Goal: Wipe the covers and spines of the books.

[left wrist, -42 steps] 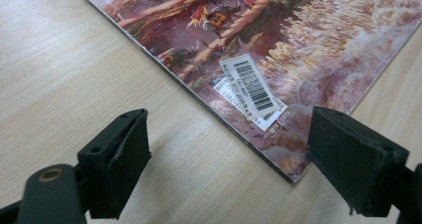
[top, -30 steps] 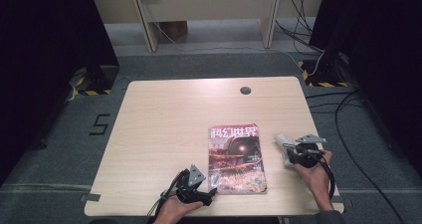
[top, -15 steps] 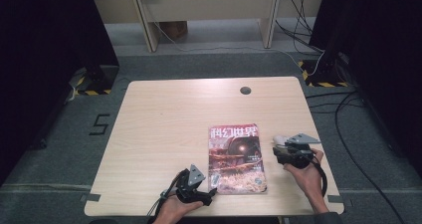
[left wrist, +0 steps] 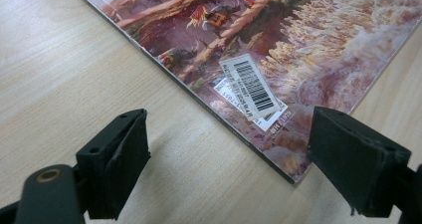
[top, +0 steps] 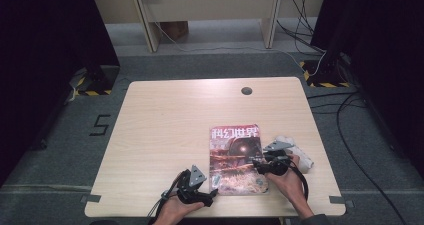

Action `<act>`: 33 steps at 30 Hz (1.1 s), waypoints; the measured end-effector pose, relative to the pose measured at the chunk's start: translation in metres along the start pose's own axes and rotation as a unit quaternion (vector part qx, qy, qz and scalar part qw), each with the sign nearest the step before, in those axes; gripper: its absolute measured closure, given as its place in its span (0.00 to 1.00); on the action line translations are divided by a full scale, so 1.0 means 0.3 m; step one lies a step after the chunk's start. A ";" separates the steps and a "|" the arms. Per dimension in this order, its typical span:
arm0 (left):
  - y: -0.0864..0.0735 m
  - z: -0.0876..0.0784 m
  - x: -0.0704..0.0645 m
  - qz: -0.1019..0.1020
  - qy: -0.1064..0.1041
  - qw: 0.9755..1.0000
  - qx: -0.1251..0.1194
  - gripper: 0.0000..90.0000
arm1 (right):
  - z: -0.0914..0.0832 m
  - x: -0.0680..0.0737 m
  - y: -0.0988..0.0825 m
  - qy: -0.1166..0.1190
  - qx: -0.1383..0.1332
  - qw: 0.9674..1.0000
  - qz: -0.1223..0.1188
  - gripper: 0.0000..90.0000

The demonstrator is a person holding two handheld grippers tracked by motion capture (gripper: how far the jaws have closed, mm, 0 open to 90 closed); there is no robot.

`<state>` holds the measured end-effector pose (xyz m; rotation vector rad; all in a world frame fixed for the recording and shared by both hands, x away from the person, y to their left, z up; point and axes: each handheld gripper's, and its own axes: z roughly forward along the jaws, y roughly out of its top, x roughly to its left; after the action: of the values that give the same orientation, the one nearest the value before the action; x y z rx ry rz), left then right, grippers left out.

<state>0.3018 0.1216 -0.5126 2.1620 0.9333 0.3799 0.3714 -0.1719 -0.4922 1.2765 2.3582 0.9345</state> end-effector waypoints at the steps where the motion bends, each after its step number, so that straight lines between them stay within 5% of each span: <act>1: 0.000 0.000 0.000 0.001 0.000 1.000 0.000 0.17 | 0.004 0.002 -0.002 0.000 0.002 1.000 -0.002 0.50; 9: 0.000 -0.013 0.019 0.014 0.010 1.000 0.009 0.17 | 0.015 0.028 -0.011 0.005 0.016 1.000 -0.012 0.47; 17: -0.012 -0.034 0.083 -0.004 0.026 0.999 0.020 0.16 | 0.006 0.088 -0.024 0.004 0.022 0.999 -0.023 0.41; 20: -0.013 -0.049 0.102 0.009 0.044 0.999 0.028 0.16 | 0.001 0.112 -0.031 0.011 0.024 0.999 -0.029 0.40; 27: -0.024 -0.076 0.183 -0.001 0.080 0.996 0.042 0.16 | -0.011 0.179 -0.049 0.041 0.025 0.998 -0.045 0.41; 33: -0.022 -0.085 0.211 -0.013 0.085 0.995 0.045 0.19 | -0.018 0.134 -0.020 0.037 -0.009 0.998 -0.045 0.47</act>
<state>0.3290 0.1836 -0.5011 2.2224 1.0899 0.5255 0.3423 -0.1431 -0.4904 1.1373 2.4356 0.9870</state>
